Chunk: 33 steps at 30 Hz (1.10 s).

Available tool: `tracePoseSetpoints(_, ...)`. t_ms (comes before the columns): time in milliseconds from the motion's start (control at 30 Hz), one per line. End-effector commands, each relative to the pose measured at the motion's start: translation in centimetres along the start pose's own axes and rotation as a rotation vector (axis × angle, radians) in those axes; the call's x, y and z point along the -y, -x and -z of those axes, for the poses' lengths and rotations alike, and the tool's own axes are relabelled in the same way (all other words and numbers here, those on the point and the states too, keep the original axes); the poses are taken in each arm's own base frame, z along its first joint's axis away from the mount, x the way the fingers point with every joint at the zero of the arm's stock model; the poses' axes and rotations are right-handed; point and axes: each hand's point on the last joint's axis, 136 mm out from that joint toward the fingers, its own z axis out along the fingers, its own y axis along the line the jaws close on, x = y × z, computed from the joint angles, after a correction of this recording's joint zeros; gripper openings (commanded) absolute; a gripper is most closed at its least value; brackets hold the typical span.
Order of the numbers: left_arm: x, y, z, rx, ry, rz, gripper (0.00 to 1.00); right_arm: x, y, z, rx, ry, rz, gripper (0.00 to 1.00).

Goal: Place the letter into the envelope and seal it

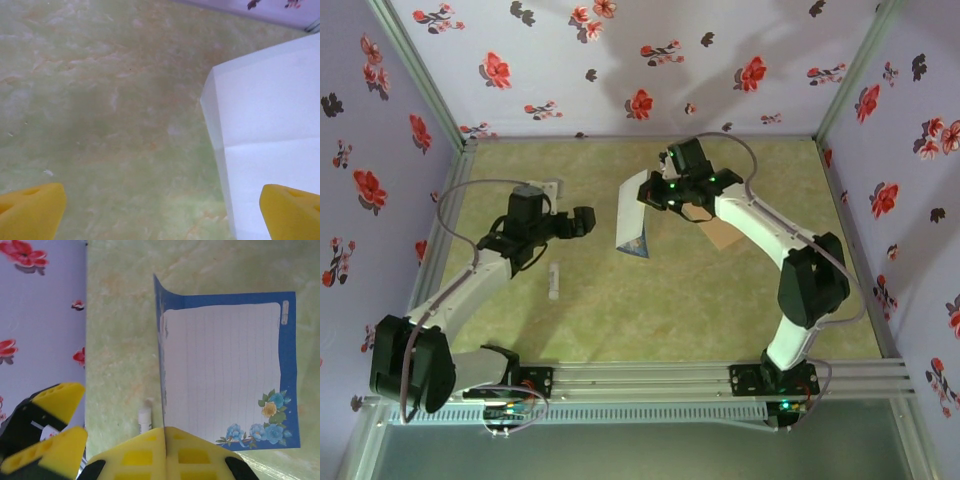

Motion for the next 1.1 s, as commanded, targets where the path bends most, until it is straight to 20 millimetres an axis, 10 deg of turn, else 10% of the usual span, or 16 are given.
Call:
tracePoseSetpoints(0,1.5,1.8,0.0,0.069,-0.119,0.088,1.0,-1.5,0.6,1.3,0.029,0.052,0.085,0.0)
tracePoseSetpoints(1067,6.7,6.1,-2.8,0.111,-0.665,0.367,1.0,-7.7,3.0,2.8,0.091,0.358,0.03,0.0)
